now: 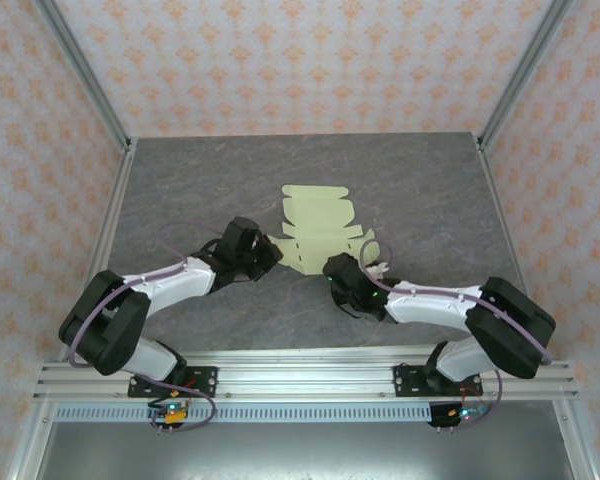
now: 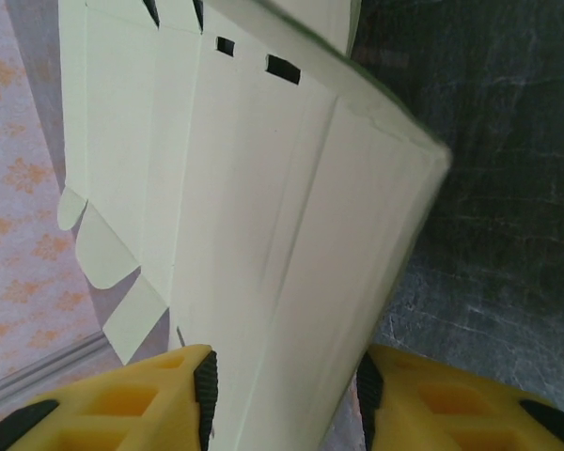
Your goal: Fold the paper box
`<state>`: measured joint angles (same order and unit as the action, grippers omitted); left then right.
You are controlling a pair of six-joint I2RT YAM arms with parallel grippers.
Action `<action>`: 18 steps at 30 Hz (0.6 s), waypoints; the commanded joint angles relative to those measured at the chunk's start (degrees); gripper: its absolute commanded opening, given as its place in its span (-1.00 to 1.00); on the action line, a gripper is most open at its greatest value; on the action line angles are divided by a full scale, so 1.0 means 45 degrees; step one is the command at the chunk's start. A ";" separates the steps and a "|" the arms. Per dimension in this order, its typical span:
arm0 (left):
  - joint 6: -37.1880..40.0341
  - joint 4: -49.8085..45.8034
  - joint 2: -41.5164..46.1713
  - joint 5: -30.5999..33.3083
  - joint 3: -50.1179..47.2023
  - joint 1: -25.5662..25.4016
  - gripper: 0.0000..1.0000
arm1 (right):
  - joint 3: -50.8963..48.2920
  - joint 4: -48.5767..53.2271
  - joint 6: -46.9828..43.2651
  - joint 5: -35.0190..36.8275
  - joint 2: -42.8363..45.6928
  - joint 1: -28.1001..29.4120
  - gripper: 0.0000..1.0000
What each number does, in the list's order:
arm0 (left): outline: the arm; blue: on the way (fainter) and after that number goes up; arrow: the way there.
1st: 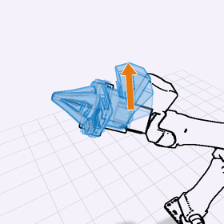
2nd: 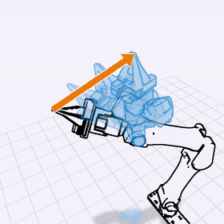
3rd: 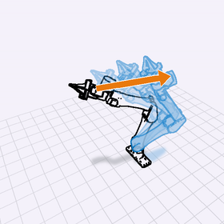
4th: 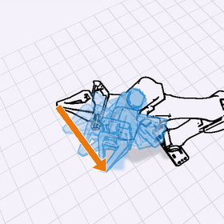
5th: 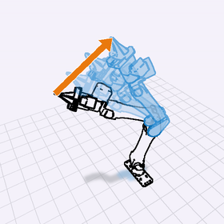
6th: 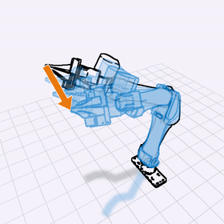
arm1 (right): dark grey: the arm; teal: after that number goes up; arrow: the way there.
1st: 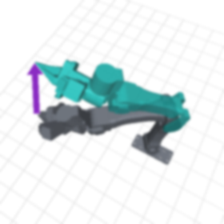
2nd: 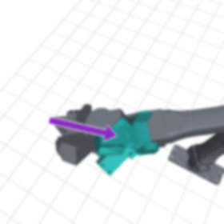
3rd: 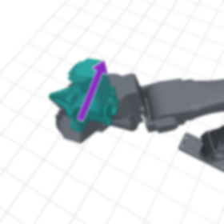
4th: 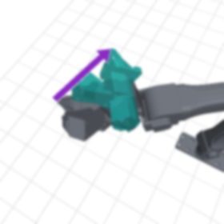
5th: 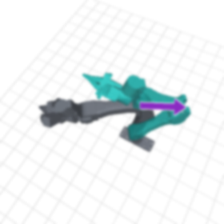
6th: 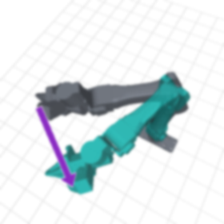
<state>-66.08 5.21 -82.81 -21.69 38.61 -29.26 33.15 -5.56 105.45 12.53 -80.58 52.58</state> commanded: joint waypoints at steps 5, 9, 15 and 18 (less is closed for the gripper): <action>-0.0435 0.0388 0.0437 0.0112 -0.0281 -0.0061 -0.87 | 0.0620 0.0025 -0.0404 0.0632 -0.0366 0.0009 -0.60; -0.0061 0.0090 0.0657 0.0119 -0.0319 -0.0043 -0.35 | 0.1270 0.1527 -0.2092 0.1074 -0.0057 -0.0135 -0.81; 0.2411 -0.3976 0.3836 0.2501 0.0494 0.0813 0.50 | 0.3560 0.4476 -0.9279 0.0905 0.0527 -0.0512 -0.85; 0.4168 -0.6062 0.5642 0.3933 0.1426 0.1302 0.97 | 0.4028 0.4980 -1.3948 0.0470 0.0776 -0.0629 -0.86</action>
<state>-57.01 -10.81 -63.51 -13.28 40.18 -24.86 48.66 9.26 68.10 13.96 -79.64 50.04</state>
